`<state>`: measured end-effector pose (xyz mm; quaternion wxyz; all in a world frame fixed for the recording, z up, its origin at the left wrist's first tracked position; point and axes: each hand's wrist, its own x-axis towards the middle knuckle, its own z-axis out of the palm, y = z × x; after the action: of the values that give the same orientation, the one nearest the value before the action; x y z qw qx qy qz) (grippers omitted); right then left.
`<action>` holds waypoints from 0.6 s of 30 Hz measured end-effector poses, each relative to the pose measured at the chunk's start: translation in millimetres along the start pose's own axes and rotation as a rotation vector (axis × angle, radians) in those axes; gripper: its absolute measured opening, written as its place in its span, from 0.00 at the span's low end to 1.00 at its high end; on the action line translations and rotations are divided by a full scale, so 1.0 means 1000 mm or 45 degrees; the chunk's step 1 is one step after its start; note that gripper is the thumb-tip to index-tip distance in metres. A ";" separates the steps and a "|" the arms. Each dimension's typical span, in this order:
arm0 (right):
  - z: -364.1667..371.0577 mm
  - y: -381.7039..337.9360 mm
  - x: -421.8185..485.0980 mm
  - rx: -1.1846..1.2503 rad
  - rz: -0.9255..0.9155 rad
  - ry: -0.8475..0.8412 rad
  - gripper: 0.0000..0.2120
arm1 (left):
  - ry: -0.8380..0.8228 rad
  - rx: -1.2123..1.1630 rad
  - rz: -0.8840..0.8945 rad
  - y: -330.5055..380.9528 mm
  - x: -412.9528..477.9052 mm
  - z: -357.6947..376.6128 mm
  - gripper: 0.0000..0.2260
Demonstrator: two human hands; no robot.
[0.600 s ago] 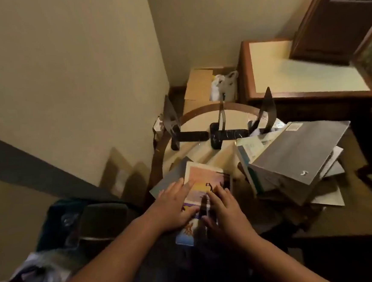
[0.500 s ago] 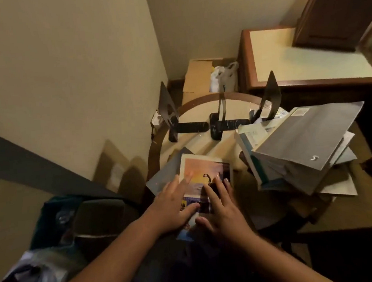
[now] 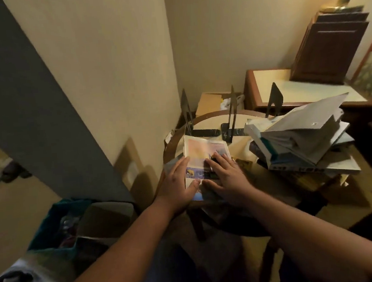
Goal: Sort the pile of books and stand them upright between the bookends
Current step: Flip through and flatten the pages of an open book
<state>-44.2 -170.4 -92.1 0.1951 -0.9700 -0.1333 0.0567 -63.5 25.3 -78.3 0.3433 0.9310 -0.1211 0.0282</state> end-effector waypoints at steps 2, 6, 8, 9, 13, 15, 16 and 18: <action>-0.005 -0.007 -0.002 -0.033 0.042 -0.029 0.35 | 0.051 -0.071 -0.015 0.007 -0.005 -0.009 0.27; -0.028 -0.027 -0.002 0.152 0.130 0.033 0.30 | 0.130 -0.601 -0.235 0.026 -0.001 -0.032 0.22; -0.043 -0.038 -0.002 0.403 0.199 0.114 0.26 | 0.102 -0.868 -0.327 0.036 0.003 -0.042 0.20; -0.049 -0.043 -0.002 0.552 0.217 0.158 0.26 | 0.069 -0.935 -0.331 0.041 0.004 -0.046 0.19; -0.071 -0.064 -0.005 0.877 0.165 0.347 0.28 | -0.053 -1.003 -0.281 0.057 0.012 -0.058 0.16; -0.077 -0.069 -0.008 0.784 0.125 0.452 0.26 | -0.095 -1.006 -0.247 0.062 0.018 -0.058 0.16; -0.081 -0.068 -0.010 0.723 0.127 0.499 0.24 | -0.112 -1.001 -0.231 0.064 0.020 -0.057 0.16; -0.093 -0.059 -0.016 0.611 0.140 0.553 0.21 | -0.137 -0.989 -0.205 0.069 0.023 -0.053 0.17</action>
<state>-58.4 -156.5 16.8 0.4387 -0.8915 -0.0187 -0.1114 -56.2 3.8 8.6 0.6641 0.7385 -0.0673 -0.0956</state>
